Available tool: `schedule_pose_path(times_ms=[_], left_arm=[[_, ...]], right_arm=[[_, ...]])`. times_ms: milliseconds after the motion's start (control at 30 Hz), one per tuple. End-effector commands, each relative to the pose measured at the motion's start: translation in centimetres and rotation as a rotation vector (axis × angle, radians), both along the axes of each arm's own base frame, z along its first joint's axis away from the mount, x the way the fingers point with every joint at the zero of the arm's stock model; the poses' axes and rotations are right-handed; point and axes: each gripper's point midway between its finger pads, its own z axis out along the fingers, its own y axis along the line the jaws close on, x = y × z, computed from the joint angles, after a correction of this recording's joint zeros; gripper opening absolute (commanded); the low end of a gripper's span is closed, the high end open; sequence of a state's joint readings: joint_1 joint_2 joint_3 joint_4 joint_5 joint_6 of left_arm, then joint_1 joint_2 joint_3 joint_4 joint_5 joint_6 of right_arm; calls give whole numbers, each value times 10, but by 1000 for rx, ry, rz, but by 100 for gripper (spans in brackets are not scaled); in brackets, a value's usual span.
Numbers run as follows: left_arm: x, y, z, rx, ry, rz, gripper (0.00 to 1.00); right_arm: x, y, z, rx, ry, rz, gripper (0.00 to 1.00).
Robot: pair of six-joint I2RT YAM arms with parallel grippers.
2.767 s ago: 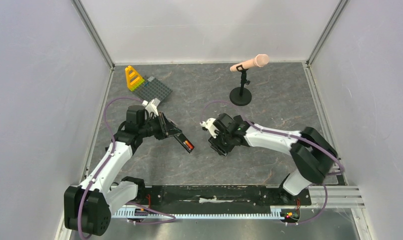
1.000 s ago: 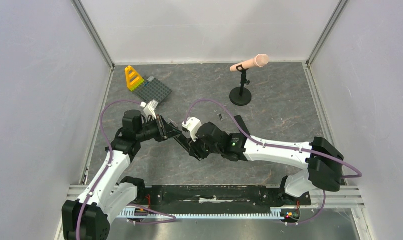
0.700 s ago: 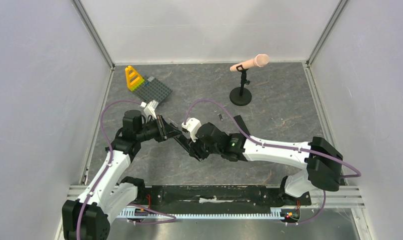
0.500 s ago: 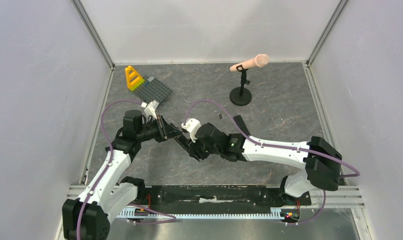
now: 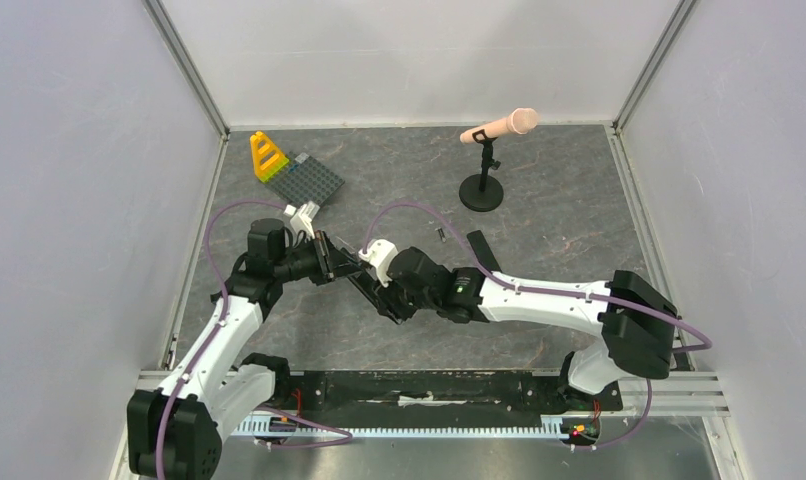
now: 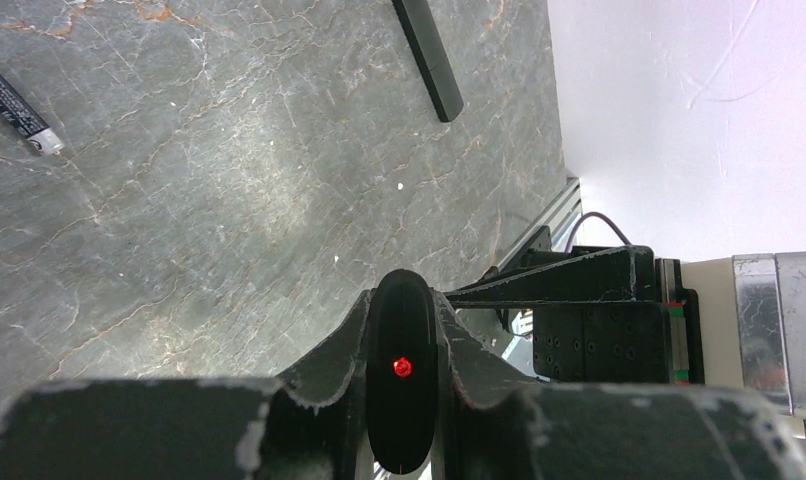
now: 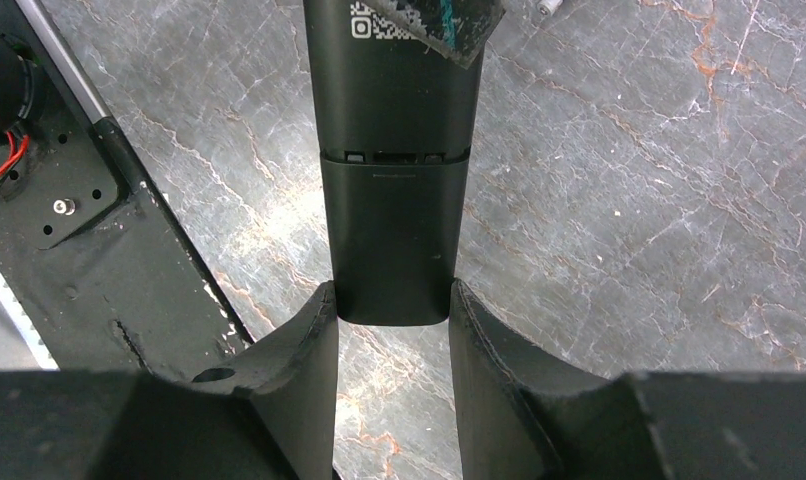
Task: Load the batteries into the remote control
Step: Load the battery cover into the remote control.
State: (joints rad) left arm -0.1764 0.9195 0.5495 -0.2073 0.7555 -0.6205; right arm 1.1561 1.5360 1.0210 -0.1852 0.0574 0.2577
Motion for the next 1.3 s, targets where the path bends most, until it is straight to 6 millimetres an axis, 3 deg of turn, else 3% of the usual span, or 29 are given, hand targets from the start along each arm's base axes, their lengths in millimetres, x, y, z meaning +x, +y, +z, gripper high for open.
schedule_pose_path(times_ms=[0, 533, 1267], left_arm=[[-12, -11, 21, -75, -38, -101, 2], [-16, -13, 21, -88, -27, -116, 2], [-21, -14, 15, -84, 1, -139, 2]], right_arm=[[6, 16, 13, 30, -32, 14, 39], [18, 29, 23, 59, -46, -35, 41], [35, 50, 52, 113, -110, -44, 40]])
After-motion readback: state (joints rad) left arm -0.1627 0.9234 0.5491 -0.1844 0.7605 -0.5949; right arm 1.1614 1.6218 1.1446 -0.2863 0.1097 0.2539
